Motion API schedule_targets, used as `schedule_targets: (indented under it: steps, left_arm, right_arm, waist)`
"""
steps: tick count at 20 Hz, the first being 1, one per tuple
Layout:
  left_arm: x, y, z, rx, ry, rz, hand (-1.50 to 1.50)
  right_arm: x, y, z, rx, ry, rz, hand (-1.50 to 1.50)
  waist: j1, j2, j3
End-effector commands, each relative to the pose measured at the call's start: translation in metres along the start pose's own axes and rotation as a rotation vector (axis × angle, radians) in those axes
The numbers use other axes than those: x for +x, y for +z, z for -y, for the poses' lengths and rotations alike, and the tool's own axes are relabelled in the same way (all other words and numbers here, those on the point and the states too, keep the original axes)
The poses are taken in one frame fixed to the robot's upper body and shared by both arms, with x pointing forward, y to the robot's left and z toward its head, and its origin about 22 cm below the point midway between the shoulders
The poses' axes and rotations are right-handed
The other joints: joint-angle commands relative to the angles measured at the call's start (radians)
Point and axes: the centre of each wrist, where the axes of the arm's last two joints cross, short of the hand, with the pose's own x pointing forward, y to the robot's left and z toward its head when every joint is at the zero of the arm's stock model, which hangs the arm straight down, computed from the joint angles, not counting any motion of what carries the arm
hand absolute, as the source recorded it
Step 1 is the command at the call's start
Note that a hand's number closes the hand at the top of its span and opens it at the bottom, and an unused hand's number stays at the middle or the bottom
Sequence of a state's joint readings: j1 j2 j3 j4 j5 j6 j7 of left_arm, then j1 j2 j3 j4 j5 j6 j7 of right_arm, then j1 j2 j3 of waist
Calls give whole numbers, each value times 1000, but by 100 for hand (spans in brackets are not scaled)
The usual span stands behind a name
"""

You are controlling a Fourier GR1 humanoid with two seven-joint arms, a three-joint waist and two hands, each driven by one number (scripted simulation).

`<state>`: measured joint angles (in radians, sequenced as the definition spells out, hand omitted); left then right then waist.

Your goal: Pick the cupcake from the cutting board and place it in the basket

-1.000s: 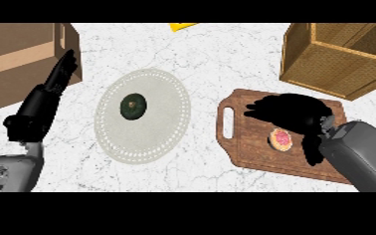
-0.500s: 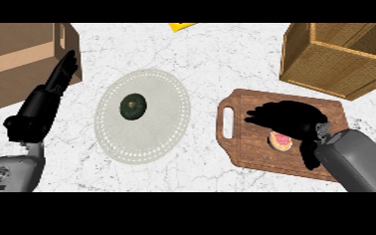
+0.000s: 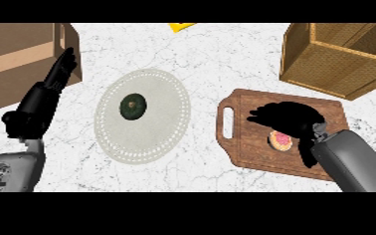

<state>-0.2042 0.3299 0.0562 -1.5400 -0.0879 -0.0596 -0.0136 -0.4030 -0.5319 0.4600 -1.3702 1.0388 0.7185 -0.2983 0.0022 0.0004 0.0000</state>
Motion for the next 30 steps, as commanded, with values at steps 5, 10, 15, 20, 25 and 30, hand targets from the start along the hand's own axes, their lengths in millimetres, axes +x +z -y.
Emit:
schedule_targets:
  steps: [5, 10, 15, 20, 25, 30]
  left_arm:
    - [16, 9, -3, -5, -10, 16, 0]
    - [-2, 4, -16, -6, 15, 8, 0]
    - [2, -15, -8, -6, -13, -19, 0]
    - [2, 3, -6, 49, -2, -2, 0]
    - [-3, 9, -10, 33, 7, -8, 0]
    - [7, 4, -4, 12, 7, 30, 0]
  right_arm:
    - [-6, -27, -21, 30, -56, 7, 150]
    - [7, -26, -23, -6, 4, 22, 150]
    - [0, -33, -21, -38, 52, 76, 150]
    - [-137, 90, -52, -257, -207, -418, 150]
    - [-193, 179, -81, -421, -396, -747, 150]
    - [-216, 238, -91, -699, -466, -896, 150]
  waist:
    - [5, 0, 0]
    - [0, -1, 0]
    - [-2, 1, 0]
    - [-49, 11, 8]
    - [-26, 26, 13]
    - [9, 23, 14]
